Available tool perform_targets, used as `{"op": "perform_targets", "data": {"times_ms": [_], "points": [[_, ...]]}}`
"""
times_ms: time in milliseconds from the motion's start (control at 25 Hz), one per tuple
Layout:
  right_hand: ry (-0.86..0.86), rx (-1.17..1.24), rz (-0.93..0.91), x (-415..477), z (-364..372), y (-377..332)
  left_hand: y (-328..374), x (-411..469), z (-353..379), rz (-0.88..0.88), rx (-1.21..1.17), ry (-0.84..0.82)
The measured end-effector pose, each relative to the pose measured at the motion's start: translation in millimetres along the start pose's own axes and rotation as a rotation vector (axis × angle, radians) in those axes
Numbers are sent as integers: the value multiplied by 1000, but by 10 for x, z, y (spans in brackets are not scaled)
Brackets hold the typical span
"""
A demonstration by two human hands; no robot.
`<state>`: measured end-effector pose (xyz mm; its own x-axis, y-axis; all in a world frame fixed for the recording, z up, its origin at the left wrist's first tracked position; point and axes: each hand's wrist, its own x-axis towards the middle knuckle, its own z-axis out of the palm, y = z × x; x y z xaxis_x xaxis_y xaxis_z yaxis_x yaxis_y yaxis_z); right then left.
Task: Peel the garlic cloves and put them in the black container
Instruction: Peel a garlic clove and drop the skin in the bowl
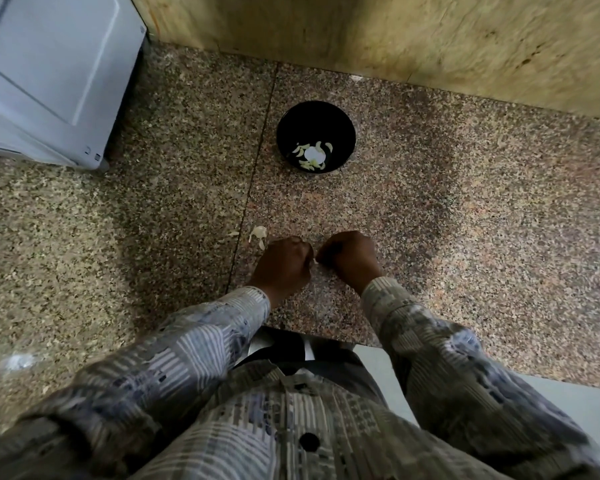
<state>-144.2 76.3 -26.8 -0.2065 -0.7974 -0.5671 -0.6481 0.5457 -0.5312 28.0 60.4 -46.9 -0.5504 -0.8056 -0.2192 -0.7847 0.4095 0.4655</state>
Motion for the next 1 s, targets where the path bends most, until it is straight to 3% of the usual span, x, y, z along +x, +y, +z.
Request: {"op": "perform_targets", "data": {"times_ms": [560, 760, 840, 920, 1000], "points": [[-27, 38, 19, -112, -10, -27, 91, 41, -72, -45, 47, -42], [-50, 129, -38, -167, -66, -2, 83, -29, -160, -83, -139, 52], [-58, 401, 5, -252, -141, -26, 130, -100, -187, -219, -390, 105], [-139, 752, 94, -375, -285, -52, 303, -163, -268, -504, -939, 124], [-177, 870, 49, -517, -417, -85, 499, -197, -419, -661, -1292, 141]]}}
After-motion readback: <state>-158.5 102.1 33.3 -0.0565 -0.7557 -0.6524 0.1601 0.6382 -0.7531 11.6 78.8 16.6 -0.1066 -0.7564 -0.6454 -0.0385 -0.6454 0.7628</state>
